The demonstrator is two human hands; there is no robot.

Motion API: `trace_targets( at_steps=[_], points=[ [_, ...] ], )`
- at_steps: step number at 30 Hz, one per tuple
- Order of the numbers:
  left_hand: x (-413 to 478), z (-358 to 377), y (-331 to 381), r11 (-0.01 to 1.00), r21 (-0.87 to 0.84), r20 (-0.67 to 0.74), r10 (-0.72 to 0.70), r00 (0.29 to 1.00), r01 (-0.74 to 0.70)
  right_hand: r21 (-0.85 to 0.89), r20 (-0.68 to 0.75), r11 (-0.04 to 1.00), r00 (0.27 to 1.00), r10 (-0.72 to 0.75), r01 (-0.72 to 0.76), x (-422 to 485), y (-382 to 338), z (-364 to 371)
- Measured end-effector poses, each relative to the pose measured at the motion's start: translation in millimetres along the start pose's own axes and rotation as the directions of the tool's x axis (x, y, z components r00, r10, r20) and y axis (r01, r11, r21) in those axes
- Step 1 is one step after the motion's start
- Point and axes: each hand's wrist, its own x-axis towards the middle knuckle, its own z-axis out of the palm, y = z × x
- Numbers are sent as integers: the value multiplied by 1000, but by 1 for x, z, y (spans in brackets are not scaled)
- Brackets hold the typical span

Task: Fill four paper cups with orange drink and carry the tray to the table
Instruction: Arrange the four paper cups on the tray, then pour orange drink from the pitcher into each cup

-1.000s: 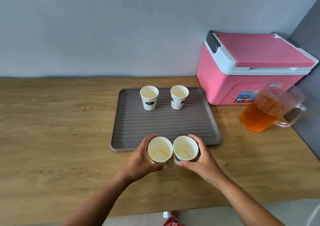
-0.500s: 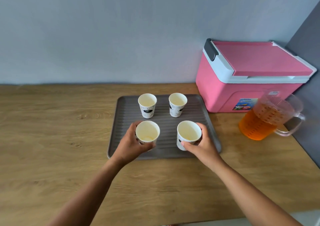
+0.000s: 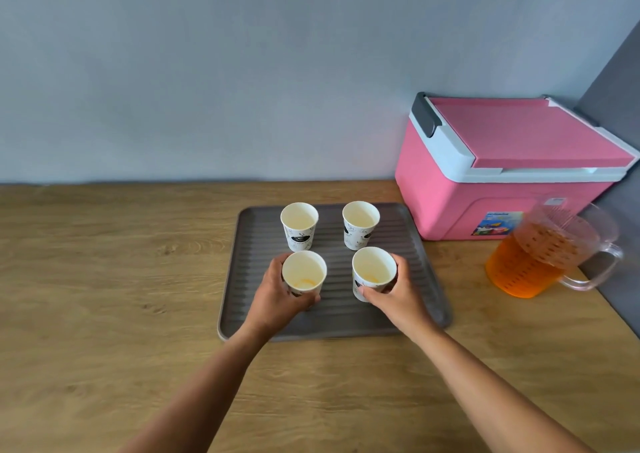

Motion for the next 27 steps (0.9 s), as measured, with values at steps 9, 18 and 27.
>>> trace_targets(
  at_steps=[9,18,27],
  points=[
    [-18,-23,6,997,57,8,61,998,-61,41,20,999,999,-25,24,-16,-1,-6],
    [-48,-28,92,911,-123,-194,367,910,-394,124,-370,990,929,-18,68,-55,-4,-58],
    [-38,88,158,914,-305,315,362,877,-268,113,-637,992,762,115,-55,-71,14,-168]
  ],
)
